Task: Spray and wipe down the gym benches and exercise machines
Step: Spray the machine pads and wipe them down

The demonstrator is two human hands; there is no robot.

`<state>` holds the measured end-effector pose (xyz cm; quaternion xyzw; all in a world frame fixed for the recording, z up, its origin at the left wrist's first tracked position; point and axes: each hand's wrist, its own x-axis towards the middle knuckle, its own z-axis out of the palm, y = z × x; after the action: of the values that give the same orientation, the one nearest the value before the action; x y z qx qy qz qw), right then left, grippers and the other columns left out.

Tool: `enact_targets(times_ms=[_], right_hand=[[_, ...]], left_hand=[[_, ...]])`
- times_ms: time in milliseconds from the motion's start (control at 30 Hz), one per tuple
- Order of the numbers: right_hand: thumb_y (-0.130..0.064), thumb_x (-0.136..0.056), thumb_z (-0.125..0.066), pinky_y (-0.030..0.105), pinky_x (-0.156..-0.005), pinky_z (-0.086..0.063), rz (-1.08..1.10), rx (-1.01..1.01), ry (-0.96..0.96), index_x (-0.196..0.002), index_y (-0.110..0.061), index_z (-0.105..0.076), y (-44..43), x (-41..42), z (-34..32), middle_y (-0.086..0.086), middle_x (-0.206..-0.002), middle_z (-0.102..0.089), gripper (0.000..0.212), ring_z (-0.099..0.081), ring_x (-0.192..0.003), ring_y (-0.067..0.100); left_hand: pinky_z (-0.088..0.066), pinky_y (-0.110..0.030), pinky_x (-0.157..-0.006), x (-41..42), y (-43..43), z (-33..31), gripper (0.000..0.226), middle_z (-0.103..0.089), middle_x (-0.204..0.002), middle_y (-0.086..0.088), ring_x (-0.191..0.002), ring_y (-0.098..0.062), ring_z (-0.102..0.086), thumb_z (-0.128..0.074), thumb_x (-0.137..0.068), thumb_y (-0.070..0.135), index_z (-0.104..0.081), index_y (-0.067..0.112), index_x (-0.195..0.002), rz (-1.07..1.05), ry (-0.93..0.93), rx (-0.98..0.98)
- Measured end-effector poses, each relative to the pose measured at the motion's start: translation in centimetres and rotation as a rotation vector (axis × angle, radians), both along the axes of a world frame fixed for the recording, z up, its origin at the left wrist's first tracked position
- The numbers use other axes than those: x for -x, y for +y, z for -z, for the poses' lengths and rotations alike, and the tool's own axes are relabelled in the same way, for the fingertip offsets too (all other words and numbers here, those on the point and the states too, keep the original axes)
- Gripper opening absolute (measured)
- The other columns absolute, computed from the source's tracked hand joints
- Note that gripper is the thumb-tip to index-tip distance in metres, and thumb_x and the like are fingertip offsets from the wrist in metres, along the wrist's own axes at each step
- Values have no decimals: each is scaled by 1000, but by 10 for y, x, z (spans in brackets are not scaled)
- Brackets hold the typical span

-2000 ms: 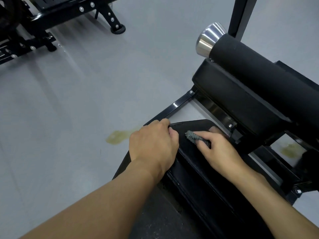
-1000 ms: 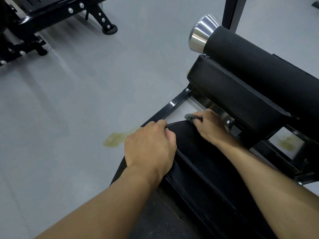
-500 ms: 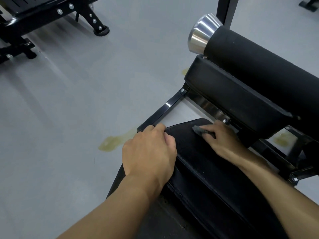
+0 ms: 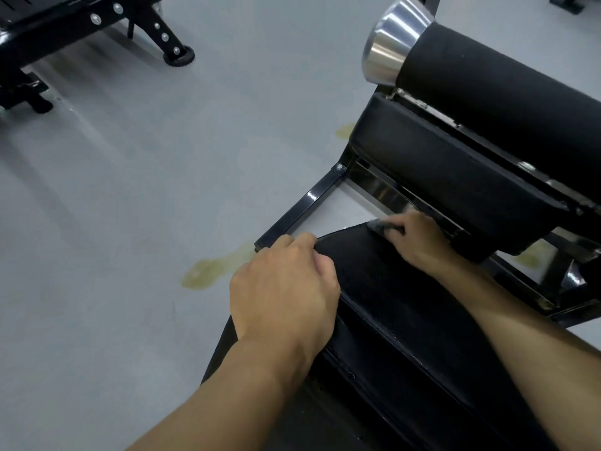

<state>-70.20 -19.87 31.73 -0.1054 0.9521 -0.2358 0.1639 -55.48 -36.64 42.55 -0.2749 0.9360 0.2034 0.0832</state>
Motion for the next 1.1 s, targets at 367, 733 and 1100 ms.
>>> enact_targets(times_ms=[367,733,1100], right_hand=[[-29,-99,-57,34,-90,-48,31,-60,-33,-121,-26,-71,8,10,15,8,-110,-66,26,-61,-106,31],[-30,-100,-54,32,-91,-45,79,-90,-97,-123,-26,-68,11,27,23,3,-111,-67,27,-60,-109,26],[-24,-102,-52,26,-84,-39,93,-122,-129,-122,-13,-67,19,35,28,14,-120,-67,27,-58,-112,28]], left_hand=[[-43,-32,-78,-1,0,-2,36,-64,-107,10,-96,-15,-59,-28,-97,33,-60,35,-113,11,-4,-7],[-41,-29,-79,-2,-2,-3,41,-63,-109,14,-98,-12,-57,-28,-95,32,-58,39,-121,33,-3,-14],[-39,-28,-78,-2,-3,-2,50,-61,-115,17,-100,-9,-56,-24,-91,33,-55,43,-129,59,-1,-9]])
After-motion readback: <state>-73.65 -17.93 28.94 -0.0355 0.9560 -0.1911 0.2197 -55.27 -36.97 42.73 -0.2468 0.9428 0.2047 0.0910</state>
